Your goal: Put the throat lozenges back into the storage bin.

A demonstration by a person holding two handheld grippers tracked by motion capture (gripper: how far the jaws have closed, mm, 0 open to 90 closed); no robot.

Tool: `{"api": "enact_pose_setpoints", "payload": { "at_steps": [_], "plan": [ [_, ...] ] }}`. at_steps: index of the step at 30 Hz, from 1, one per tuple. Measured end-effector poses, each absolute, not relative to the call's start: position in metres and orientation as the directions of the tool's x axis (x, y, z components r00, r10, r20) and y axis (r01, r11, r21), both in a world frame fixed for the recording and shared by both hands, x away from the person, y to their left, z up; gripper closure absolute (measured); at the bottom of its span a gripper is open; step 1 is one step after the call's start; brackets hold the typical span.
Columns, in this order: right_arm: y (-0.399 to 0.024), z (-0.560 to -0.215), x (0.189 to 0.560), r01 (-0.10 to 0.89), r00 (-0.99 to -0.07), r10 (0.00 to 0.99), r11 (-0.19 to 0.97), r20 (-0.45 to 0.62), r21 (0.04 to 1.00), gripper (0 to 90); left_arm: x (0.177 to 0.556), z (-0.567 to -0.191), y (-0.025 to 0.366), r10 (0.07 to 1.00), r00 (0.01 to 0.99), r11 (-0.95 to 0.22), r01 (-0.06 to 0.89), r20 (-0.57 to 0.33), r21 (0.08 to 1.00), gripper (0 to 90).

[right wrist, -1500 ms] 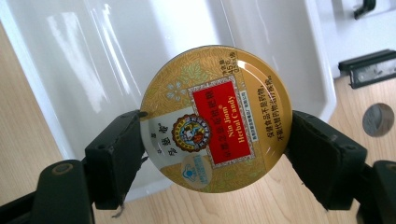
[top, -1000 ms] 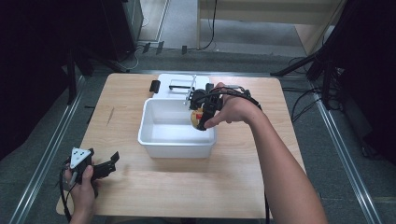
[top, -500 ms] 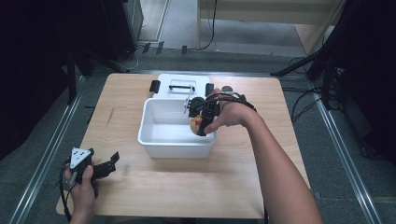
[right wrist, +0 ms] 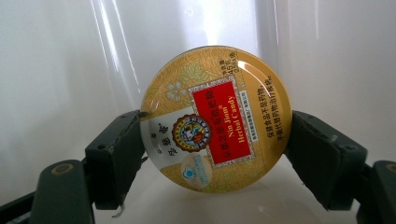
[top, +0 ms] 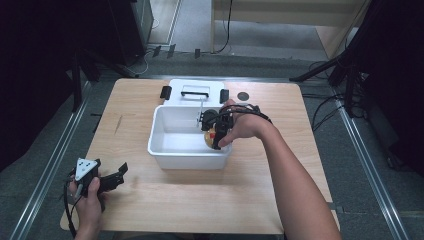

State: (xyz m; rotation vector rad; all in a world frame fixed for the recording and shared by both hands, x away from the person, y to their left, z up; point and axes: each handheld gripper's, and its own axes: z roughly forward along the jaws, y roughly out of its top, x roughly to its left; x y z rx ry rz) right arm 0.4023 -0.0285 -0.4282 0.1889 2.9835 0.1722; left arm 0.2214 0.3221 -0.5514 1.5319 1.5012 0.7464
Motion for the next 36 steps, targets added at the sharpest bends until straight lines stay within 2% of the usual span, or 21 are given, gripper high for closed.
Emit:
{"api": "enact_pose_setpoints", "payload": {
  "at_steps": [20,36],
  "plan": [
    [-0.017,-0.439,0.403,0.118,-0.977,0.123,0.992,-0.173,0.042,22.0,0.221,-0.551,0.322,0.983,0.113,0.072,0.485,-0.144,0.872,0.0],
    [-0.016,-0.441,0.402,0.116,-0.977,0.119,0.993,-0.177,0.027,22.2,0.222,-0.551,0.322,0.983,0.114,0.074,0.487,-0.147,0.870,0.0]
  ]
}}
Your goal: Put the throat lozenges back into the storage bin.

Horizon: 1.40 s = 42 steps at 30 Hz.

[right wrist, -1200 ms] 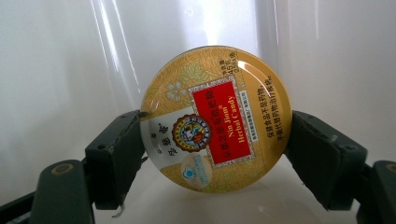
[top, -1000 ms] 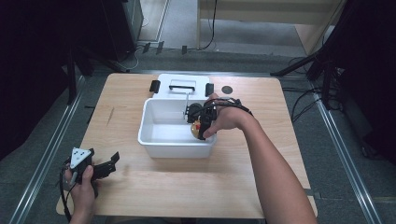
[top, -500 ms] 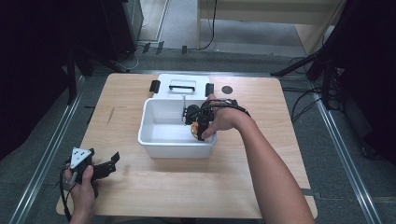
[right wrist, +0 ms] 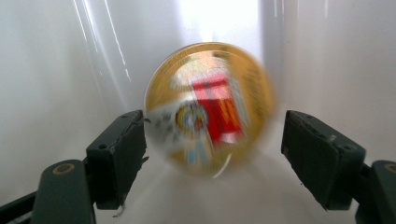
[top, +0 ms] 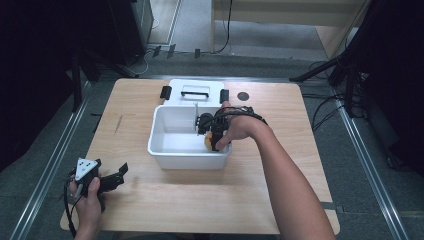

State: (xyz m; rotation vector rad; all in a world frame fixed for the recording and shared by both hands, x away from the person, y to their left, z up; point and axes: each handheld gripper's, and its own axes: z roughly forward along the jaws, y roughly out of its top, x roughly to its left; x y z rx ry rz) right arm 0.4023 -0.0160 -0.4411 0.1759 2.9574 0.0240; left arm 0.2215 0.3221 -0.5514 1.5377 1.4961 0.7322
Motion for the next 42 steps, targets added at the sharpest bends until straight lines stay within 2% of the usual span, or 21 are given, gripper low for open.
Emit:
{"api": "enact_pose_setpoints", "payload": {
  "at_steps": [5,9,11,17,22,24,31,36,42],
  "plan": [
    [-0.018,-0.441,0.403,0.121,-0.976,0.123,0.992,-0.180,0.019,22.6,0.221,-0.551,0.322,0.982,0.115,0.074,0.489,-0.148,0.869,0.0],
    [-0.021,-0.440,0.402,0.120,-0.975,0.122,0.992,-0.183,0.025,30.0,0.222,-0.551,0.322,0.982,0.115,0.074,0.489,-0.148,0.869,0.0],
    [-0.021,-0.439,0.403,0.113,-0.976,0.117,0.993,-0.182,0.030,30.8,0.222,-0.551,0.322,0.982,0.115,0.074,0.489,-0.148,0.869,0.0],
    [-0.023,-0.433,0.402,0.101,-0.978,0.112,0.992,-0.177,0.069,43.1,0.222,-0.551,0.322,0.982,0.115,0.075,0.489,-0.149,0.869,0.0],
    [-0.022,-0.423,0.402,0.105,-0.981,0.124,0.986,-0.148,0.127,57.2,0.222,-0.551,0.322,0.982,0.115,0.076,0.489,-0.150,0.869,0.0],
    [-0.022,-0.420,0.401,0.106,-0.983,0.125,0.984,-0.133,0.142,58.8,0.222,-0.551,0.322,0.982,0.114,0.078,0.487,-0.152,0.870,0.0],
    [-0.022,-0.411,0.396,0.092,-0.983,0.117,0.981,-0.144,0.168,51.3,0.222,-0.552,0.322,0.982,0.114,0.076,0.487,-0.149,0.870,0.0],
    [-0.028,-0.399,0.390,0.120,-0.976,0.153,0.973,-0.156,0.198,36.4,0.222,-0.551,0.322,0.982,0.114,0.075,0.487,-0.148,0.870,0.0],
    [-0.036,-0.388,0.386,0.142,-0.970,0.180,0.965,-0.164,0.219,23.7,0.222,-0.551,0.322,0.983,0.114,0.073,0.488,-0.147,0.870,0.0]
  ]
}}
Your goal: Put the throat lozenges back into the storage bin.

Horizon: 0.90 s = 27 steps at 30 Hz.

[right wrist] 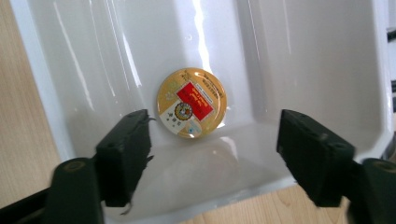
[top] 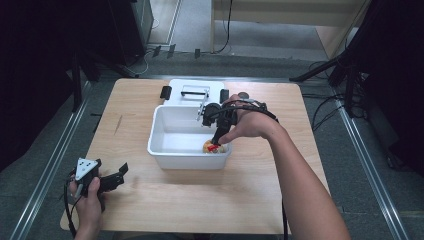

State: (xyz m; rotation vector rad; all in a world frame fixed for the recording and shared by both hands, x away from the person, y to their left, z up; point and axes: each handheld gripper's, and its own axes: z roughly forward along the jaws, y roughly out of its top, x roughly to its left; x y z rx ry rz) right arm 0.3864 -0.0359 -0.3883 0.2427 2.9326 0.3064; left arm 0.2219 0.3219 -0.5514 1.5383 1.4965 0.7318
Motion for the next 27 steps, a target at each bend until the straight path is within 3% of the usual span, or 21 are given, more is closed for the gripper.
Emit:
{"api": "enact_pose_setpoints", "payload": {
  "at_steps": [9,27],
  "plan": [
    [-0.051,-0.378,0.381,0.188,-0.951,0.235,0.956,-0.203,0.226,13.7,0.222,-0.551,0.322,0.983,0.114,0.073,0.490,-0.147,0.869,0.0],
    [-0.103,-0.368,0.370,0.319,-0.901,0.393,0.887,-0.185,0.333,6.8,0.222,-0.551,0.321,0.983,0.113,0.074,0.491,-0.148,0.868,0.0]
  ]
}}
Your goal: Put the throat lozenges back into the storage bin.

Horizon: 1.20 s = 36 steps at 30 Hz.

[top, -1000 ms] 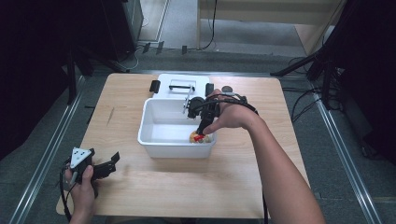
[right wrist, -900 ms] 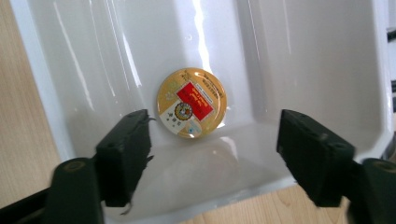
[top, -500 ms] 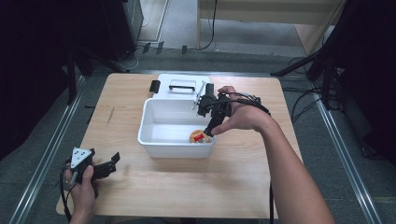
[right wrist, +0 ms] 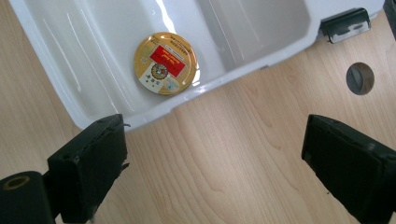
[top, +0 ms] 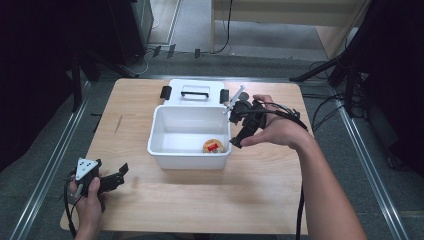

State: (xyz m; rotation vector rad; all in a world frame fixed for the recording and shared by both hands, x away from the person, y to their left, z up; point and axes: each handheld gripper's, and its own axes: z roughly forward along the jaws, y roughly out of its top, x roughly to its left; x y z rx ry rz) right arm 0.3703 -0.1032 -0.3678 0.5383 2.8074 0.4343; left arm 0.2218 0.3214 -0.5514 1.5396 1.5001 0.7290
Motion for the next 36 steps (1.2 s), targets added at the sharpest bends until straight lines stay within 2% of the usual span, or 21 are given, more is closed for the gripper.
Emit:
{"api": "enact_pose_setpoints", "payload": {
  "at_steps": [9,16,21,36],
  "plan": [
    [-0.134,-0.374,0.366,0.381,-0.853,0.489,0.821,-0.182,0.425,5.8,0.222,-0.551,0.322,0.983,0.113,0.072,0.492,-0.146,0.867,0.0],
    [-0.159,-0.388,0.362,0.462,-0.785,0.603,0.724,-0.145,0.512,5.4,0.222,-0.551,0.321,0.983,0.113,0.071,0.492,-0.145,0.868,0.0],
    [-0.177,-0.399,0.361,0.498,-0.736,0.667,0.648,-0.114,0.576,1.9,0.222,-0.551,0.321,0.983,0.112,0.071,0.492,-0.144,0.868,0.0],
    [-0.214,-0.448,0.340,0.531,-0.638,0.765,0.523,-0.093,0.666,0.0,0.222,-0.551,0.321,0.983,0.112,0.073,0.491,-0.146,0.868,0.0]
  ]
}}
